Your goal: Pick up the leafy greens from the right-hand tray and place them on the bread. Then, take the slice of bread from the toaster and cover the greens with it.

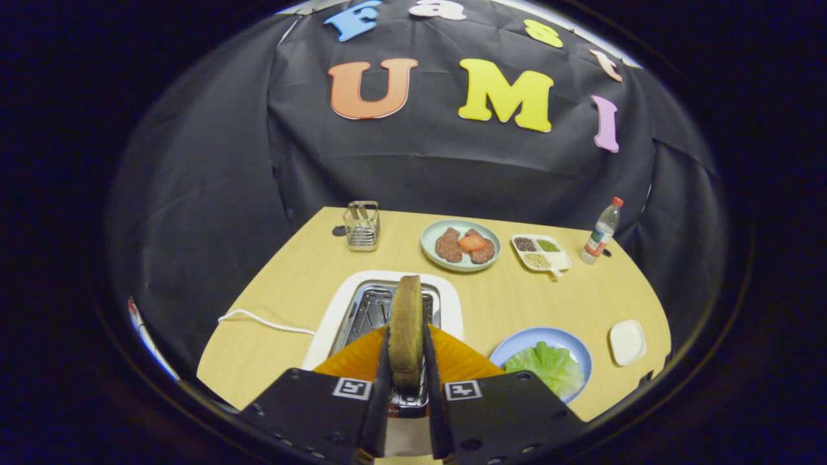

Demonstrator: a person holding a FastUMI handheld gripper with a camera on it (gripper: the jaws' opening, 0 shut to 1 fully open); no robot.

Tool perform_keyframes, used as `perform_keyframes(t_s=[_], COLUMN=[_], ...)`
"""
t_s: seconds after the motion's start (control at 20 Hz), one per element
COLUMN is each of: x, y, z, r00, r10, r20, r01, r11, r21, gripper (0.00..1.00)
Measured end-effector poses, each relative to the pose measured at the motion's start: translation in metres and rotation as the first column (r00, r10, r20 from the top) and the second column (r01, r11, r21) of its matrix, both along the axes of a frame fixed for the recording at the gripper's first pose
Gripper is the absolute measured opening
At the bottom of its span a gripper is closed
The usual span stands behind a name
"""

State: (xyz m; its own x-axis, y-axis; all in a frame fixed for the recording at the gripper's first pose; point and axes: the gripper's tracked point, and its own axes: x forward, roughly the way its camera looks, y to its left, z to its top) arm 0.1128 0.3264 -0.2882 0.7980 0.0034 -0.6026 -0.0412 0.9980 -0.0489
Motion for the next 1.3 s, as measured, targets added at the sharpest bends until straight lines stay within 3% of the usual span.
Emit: perform_keyframes(t_s=[0.05, 0.1, 0.25, 1.0, 1.3], x=[0.001, 0.001, 0.0, -0.014, -0.021], y=[0.0, -0.001, 0.001, -0.043, -0.107], z=[0.0, -0.001, 0.003, 0.136, 0.13], r00=[1.0, 1.0, 0.999, 0.984, 0.983], r10=[0.001, 0.002, 0.036, 0.068, 0.038], r20=[-0.007, -0.014, -0.028, 0.166, 0.178], r01=[-0.001, -0.002, -0.035, -0.104, -0.077], r11=[1.0, 1.0, 0.998, 0.97, 0.973], r21=[0.014, 0.014, 0.042, 0.221, 0.216], gripper=[0.17, 0.17, 0.03, 0.03, 0.03])
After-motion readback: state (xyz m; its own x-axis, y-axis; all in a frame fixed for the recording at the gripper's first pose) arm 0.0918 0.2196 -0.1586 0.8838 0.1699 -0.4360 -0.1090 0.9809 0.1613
